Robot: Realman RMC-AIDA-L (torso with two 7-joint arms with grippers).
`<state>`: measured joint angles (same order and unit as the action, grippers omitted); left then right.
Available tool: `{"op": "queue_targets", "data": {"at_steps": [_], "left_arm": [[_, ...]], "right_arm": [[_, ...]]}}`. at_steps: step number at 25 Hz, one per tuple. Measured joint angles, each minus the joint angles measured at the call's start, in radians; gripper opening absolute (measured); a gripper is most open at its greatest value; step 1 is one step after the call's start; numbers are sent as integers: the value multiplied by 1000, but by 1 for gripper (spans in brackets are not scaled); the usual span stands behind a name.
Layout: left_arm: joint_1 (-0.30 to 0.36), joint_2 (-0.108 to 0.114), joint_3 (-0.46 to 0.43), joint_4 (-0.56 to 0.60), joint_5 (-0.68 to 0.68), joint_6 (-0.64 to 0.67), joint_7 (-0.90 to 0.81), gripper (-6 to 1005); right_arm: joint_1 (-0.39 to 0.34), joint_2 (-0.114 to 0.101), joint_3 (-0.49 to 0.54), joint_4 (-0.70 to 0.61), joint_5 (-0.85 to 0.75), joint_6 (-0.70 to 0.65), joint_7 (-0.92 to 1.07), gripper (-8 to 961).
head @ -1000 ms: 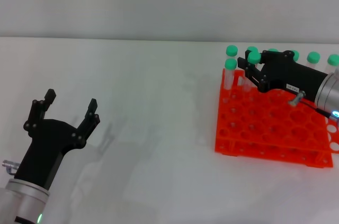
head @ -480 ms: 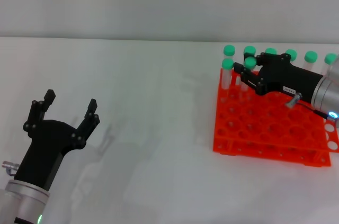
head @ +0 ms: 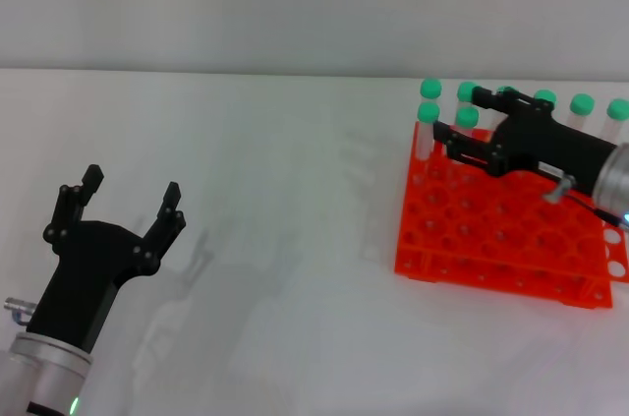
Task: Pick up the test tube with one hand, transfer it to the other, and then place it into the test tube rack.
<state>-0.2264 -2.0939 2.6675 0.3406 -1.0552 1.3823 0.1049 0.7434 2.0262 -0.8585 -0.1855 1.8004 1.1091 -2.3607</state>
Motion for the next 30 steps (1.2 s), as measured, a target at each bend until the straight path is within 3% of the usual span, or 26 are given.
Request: {"op": "queue_targets", "data": {"at_steps": [5,12,16,22,30], "left_arm": [[-8,0,0,-4,0,0,-28,894],[-16,0,-5,-6,0,-2,-42,894],[-16,0,-7,-7,-8,-5,-69,894],[-20,0,-8,-10,-93,-11,-147,894],[-17,0,-9,-22,-132,-22,-198,894]], "right_arm": [[-83,-8,1,-54,31,88,29,761],[-279,-12,4,-179,166,174,38,842],[-369,-11,86,-114,381,159,-187,841],[-381,-13,221,-9,447,93,-318,838],[-385,-13,236,2,448,13,-329,835]]}}
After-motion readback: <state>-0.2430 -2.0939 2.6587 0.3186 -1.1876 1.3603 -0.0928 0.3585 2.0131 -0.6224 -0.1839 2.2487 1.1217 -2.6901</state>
